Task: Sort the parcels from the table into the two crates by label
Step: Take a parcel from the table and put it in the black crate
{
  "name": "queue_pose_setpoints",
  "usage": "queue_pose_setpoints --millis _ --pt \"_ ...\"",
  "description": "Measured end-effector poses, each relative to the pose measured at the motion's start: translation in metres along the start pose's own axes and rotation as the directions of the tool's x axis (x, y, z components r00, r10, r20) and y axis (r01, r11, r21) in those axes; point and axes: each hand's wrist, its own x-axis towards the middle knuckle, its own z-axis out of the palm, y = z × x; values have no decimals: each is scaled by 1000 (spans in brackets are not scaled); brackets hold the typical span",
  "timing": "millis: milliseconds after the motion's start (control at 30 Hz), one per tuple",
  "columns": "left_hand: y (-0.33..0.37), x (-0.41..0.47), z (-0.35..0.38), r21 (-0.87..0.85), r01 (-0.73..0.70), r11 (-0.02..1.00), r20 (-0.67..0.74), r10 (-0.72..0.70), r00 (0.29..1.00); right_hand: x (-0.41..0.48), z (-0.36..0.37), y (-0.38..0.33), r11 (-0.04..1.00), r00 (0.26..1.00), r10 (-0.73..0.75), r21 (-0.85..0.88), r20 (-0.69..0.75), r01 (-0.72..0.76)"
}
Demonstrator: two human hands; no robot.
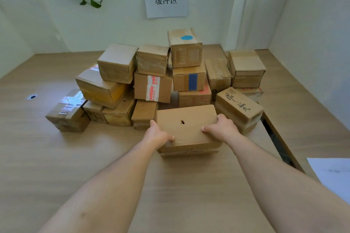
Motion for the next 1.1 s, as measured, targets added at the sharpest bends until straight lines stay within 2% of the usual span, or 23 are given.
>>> queue_pose_setpoints --millis 200,333,433,767,900,1100 --pt "-36 -29 -29 -121 -33 992 -2 33 999 -44 11 -22 995 999 -14 101 -37 17" --pt "-64 -49 -61 -271 -23 962 -51 9 999 -78 31 -40 993 1000 -23 114 10 22" --pt "-88 -63 -91 -313 -17 949 -126 -24 992 -106 50 -61 995 998 -42 90 39 38" --pt "-182 -107 -177 -388 41 921 -317 -175 932 -174 126 -123 960 962 -256 140 95 242" --pt "-223 -124 -203 -417 58 907 -408 -243 880 -194 159 -146 933 930 -354 99 102 345" --pt "-269 -146 -235 -439 56 897 -463 -280 841 -222 202 -172 903 890 -429 39 154 429"
